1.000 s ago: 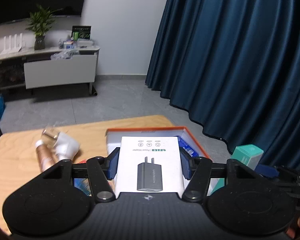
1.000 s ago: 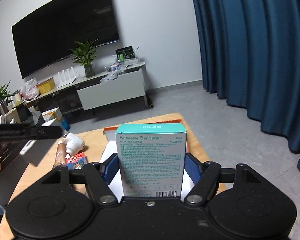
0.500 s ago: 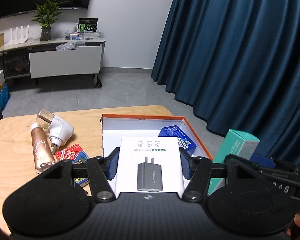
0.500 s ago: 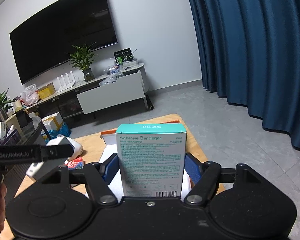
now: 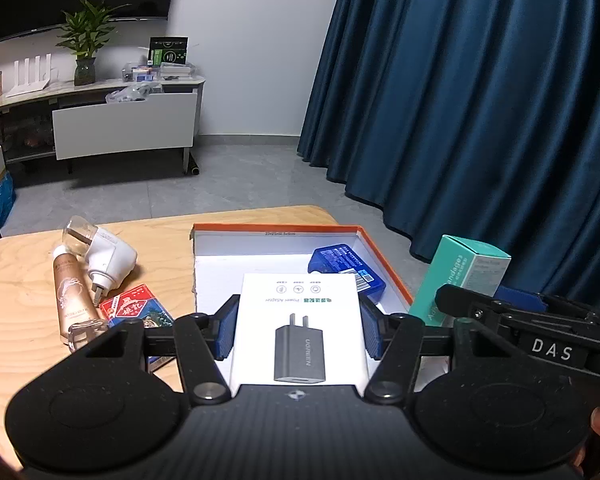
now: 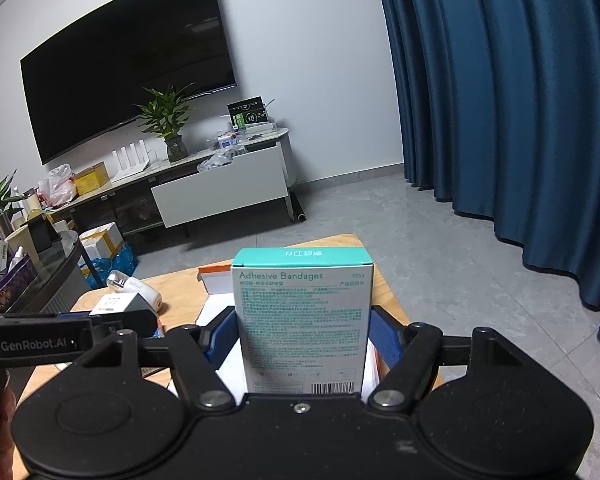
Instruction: Organize rigid objects
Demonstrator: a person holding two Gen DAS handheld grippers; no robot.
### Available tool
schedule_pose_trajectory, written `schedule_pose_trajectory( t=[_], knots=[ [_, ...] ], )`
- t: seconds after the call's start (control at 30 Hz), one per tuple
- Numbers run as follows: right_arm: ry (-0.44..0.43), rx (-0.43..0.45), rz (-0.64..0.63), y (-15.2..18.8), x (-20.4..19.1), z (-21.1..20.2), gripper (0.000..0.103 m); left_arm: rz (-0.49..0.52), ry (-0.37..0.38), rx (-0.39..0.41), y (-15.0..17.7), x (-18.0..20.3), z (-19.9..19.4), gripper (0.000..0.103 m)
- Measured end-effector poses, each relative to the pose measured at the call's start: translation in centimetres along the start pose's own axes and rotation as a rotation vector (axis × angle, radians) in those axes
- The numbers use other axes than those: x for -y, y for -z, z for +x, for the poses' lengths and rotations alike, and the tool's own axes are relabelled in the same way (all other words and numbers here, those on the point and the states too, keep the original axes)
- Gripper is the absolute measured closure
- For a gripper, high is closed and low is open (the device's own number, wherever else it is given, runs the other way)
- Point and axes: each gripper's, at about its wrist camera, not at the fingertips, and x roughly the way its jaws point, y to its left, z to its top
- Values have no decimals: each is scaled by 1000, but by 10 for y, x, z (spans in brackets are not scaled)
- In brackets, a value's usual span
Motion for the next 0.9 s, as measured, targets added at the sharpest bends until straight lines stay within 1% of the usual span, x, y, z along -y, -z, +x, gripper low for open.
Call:
schedule_pose_trajectory(
  t=[0.9],
  knots=[
    [22, 10, -8, -3, -5, -5, 19, -7, 23, 6, 4, 1, -2, 43]
  ],
)
